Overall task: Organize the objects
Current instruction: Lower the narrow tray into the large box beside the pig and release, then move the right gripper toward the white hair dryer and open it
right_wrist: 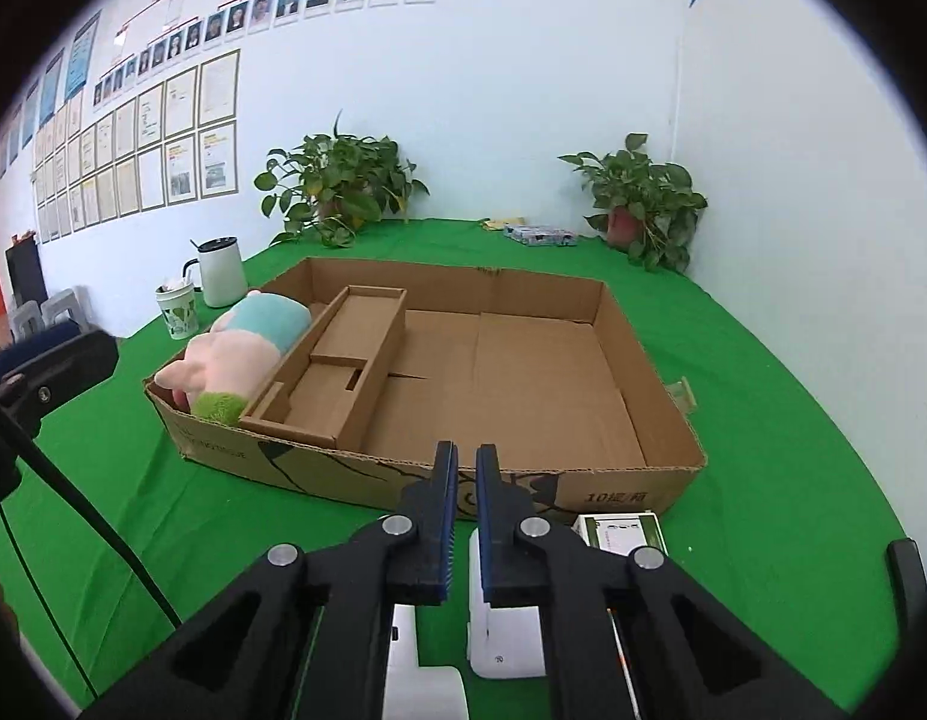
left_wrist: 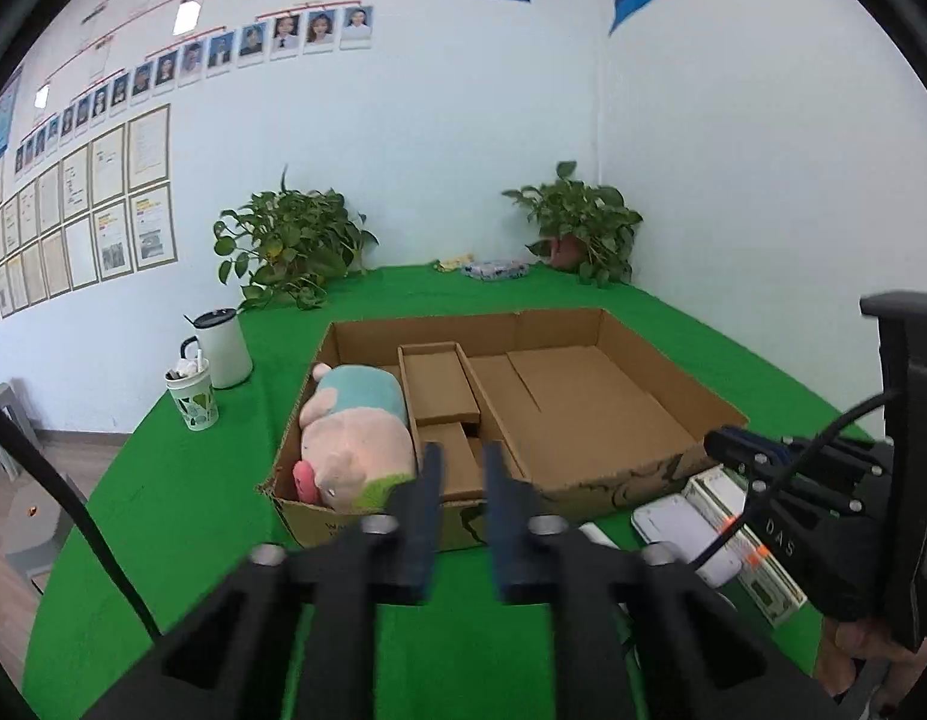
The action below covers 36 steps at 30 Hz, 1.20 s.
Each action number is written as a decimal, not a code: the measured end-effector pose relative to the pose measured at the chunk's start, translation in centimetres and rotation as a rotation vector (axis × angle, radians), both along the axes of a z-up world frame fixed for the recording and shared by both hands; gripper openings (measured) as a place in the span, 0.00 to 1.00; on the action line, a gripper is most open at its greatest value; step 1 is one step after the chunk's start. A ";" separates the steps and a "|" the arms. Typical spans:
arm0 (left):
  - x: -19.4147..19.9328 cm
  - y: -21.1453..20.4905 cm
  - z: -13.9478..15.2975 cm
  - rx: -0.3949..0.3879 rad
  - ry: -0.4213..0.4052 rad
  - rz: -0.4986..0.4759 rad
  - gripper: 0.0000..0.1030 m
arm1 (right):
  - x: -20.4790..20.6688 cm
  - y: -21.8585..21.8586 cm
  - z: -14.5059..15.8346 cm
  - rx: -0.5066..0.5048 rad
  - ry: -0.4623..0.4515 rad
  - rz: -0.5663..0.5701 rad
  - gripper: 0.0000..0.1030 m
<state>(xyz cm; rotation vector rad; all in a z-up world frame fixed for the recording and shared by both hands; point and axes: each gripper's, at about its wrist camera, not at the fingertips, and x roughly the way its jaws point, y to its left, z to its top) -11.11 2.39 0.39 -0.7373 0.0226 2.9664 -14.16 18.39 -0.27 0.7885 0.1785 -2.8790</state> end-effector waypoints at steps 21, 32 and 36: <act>-0.6 1.0 -1.7 -0.052 0.056 0.185 0.99 | 1.6 2.2 -1.4 0.004 0.017 -0.028 0.83; -0.7 0.4 -2.9 -0.078 0.042 0.202 0.99 | 1.8 3.2 -2.7 -0.012 -0.050 -0.047 0.81; -0.8 0.3 -3.3 -0.090 0.028 0.195 0.99 | 2.3 2.8 -3.0 0.001 -0.048 -0.028 0.81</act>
